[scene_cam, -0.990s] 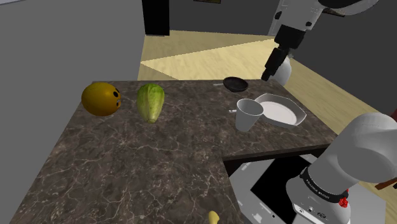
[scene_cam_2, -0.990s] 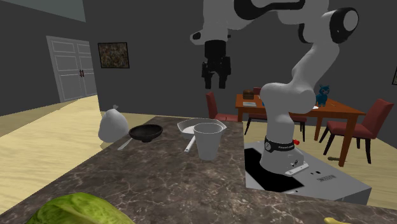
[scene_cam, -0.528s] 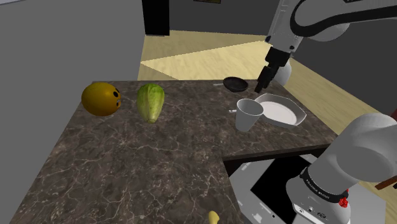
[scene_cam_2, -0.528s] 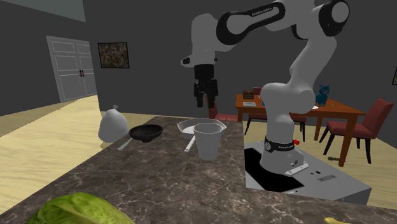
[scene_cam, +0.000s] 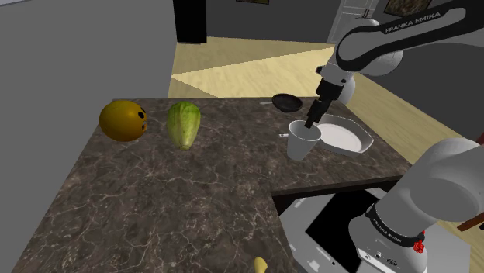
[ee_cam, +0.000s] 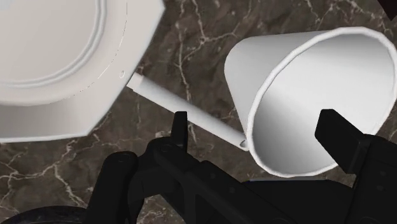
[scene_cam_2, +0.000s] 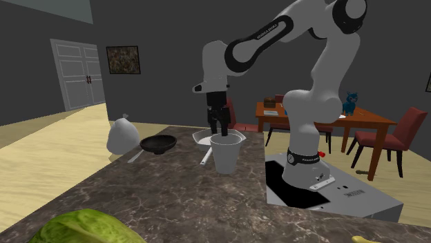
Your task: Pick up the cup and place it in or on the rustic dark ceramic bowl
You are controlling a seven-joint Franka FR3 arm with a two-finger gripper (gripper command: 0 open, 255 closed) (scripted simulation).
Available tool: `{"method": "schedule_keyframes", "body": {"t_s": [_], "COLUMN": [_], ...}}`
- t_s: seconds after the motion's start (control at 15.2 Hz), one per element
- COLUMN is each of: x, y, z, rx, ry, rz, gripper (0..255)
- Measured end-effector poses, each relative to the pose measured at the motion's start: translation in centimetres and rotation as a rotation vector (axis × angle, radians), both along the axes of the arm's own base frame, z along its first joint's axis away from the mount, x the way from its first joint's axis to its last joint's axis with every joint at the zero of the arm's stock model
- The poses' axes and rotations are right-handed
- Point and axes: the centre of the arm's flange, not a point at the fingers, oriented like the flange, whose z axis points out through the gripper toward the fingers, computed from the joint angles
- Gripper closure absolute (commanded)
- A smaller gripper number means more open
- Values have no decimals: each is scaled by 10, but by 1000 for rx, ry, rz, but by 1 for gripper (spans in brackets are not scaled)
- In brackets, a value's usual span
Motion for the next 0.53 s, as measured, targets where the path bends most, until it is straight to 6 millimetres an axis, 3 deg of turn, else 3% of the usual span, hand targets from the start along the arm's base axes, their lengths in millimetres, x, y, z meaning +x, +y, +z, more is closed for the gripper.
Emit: {"method": "schedule_keyframes", "body": {"t_s": [0.26,0.53], "x": [0,-1], "y": [4,5], "z": [-20,-24], "rx": [0,0], "ry": [0,0], "rz": [0,0], "gripper": [0,0]}}
